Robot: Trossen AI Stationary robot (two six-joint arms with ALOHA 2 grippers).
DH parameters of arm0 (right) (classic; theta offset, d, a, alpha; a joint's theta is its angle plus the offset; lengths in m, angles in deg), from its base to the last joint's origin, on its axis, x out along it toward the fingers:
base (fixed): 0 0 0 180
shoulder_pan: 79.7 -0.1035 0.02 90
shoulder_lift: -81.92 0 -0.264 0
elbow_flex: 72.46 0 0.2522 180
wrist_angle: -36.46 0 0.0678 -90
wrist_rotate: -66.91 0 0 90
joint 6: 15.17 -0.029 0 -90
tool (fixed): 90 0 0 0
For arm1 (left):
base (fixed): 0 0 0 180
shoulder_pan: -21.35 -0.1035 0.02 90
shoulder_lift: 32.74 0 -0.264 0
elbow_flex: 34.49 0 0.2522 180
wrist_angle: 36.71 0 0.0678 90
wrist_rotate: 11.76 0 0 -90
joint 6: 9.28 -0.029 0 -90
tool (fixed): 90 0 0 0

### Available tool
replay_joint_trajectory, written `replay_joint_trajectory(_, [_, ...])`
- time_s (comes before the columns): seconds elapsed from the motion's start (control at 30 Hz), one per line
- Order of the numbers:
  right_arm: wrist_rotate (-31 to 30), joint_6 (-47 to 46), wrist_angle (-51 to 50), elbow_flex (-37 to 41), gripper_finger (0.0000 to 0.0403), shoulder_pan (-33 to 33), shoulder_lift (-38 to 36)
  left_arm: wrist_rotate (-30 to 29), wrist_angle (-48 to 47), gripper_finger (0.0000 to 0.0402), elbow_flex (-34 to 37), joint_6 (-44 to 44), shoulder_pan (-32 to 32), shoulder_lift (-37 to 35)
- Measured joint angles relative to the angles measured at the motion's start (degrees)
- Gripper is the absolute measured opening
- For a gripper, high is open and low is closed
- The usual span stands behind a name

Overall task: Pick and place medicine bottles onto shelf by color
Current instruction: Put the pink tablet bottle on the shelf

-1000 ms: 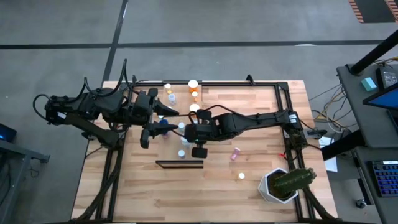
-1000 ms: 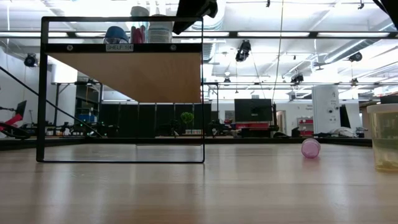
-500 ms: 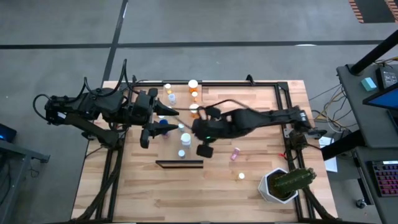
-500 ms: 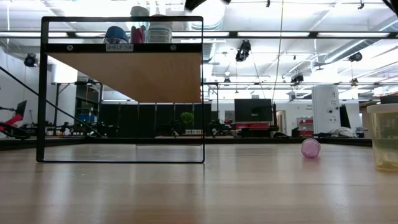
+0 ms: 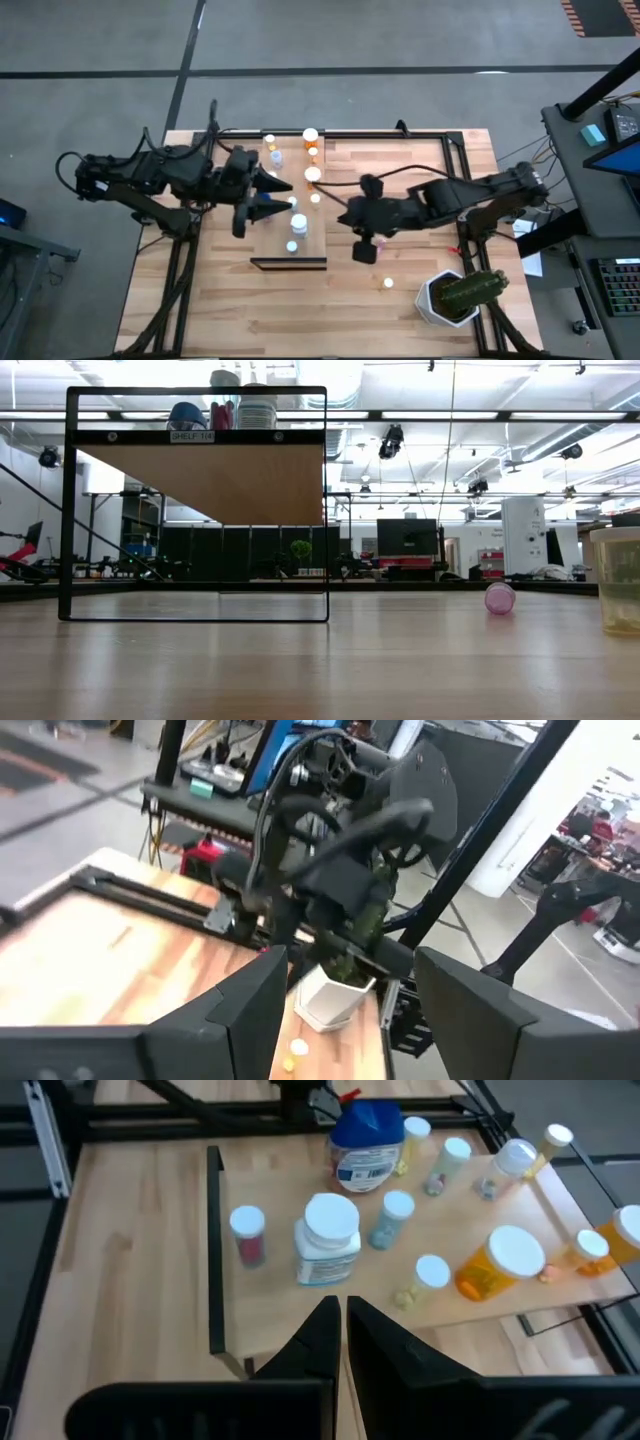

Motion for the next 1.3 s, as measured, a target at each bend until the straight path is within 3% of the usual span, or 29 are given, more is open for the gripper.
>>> replay_joint_trajectory(0.13, [-1.4, -1.2, 4.1, 8.1, 0.0012, 0.0, -6.0, -0.2, 0.9, 0.0203, 0.0, 4.5, 0.0, 2.4])
replay_joint_trajectory(0.27, [-1.3, -3.8, 2.2, 14.5, 0.0013, 0.0, -10.4, -0.3, 6.6, 0.0203, 0.0, 5.8, 0.2, 5.6])
replay_joint_trajectory(0.4, [2.0, -5.4, 1.3, 20.6, 0.0013, 0.1, -14.0, -0.3, 12.4, 0.0203, -0.2, 5.8, 0.2, 7.7])
replay_joint_trajectory(0.67, [6.0, -3.9, 0.6, 32.5, 0.0024, 0.1, -15.6, -0.8, 17.9, 0.0203, -0.3, 5.8, 0.2, 9.7])
replay_joint_trajectory(0.87, [6.3, -9.0, 0.9, 37.7, 0.0082, 0.2, -14.7, -4.4, 17.9, 0.0203, -0.3, 5.6, 0.2, 9.6])
replay_joint_trajectory(1.03, [8.0, -12.2, -0.5, 40.9, 0.0164, 1.0, -14.6, -6.0, 17.9, 0.0203, -0.3, 4.9, 0.2, 9.2])
replay_joint_trajectory(1.1, [8.2, -8.5, 1.0, 42.4, 0.0200, 1.0, -14.4, -6.4, 17.9, 0.0203, -0.3, 4.0, 0.2, 9.2])
replay_joint_trajectory(1.17, [13.5, -0.3, 2.8, 44.2, 0.0228, 0.5, -14.4, -6.7, 17.9, 0.0203, -0.3, 3.8, 0.2, 9.1])
replay_joint_trajectory(1.23, [17.2, 6.4, 4.9, 46.4, 0.0243, -0.2, -14.4, -6.8, 17.9, 0.0203, -0.3, 3.7, 0.2, 9.1])
replay_joint_trajectory(1.3, [17.3, 9.7, 6.7, 48.7, 0.0247, -0.6, -14.2, -6.7, 17.9, 0.0203, -0.3, 3.7, 0.2, 9.1])
